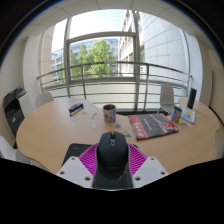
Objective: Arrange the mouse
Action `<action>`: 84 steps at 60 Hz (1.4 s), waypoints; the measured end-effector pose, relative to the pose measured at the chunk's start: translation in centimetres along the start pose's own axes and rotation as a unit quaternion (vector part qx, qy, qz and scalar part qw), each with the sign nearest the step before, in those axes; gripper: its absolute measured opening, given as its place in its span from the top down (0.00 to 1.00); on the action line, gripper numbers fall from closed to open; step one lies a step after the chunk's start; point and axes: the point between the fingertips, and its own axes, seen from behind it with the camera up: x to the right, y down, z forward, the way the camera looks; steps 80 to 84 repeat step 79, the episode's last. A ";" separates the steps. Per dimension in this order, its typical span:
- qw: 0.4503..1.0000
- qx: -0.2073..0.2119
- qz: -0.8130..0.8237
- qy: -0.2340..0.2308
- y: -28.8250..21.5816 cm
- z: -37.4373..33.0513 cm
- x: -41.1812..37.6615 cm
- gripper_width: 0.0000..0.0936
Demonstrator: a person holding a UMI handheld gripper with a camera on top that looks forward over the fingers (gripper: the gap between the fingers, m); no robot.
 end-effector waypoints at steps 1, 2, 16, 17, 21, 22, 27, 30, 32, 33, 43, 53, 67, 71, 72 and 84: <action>1.000 -0.012 -0.001 -0.003 1.0 0.8 -0.6 0.60; 1.000 -0.024 -0.001 -0.006 2.1 1.6 -1.1 0.59; 0.993 -0.119 -0.003 -0.022 10.9 6.1 -4.0 0.46; 0.992 -0.121 -0.004 -0.021 11.0 6.5 -3.7 0.44; 0.994 -0.111 -0.009 -0.012 10.3 5.9 -3.8 0.32; 0.994 -0.110 -0.011 -0.010 10.1 5.6 -3.7 0.26; 0.995 -0.096 -0.018 -0.001 8.2 3.6 -3.7 0.12; 0.996 -0.090 -0.018 0.009 6.9 1.9 -3.5 0.10; 0.996 -0.085 -0.019 0.013 6.2 0.7 -3.4 0.08; 0.996 -0.082 -0.019 0.014 5.9 0.1 -3.5 0.09; 0.997 -0.062 -0.031 0.024 3.6 -7.4 -3.8 0.10; 0.998 -0.050 -0.034 0.019 3.6 -14.1 -4.7 0.10; 0.998 -0.047 -0.038 0.017 6.1 -20.5 -5.3 0.10; 0.998 -0.051 -0.033 0.016 6.8 -21.6 -5.4 0.10; 0.998 -0.051 -0.032 0.016 7.0 -21.6 -5.5 0.10; 0.998 -0.051 -0.031 0.017 7.2 -23.1 -5.7 0.10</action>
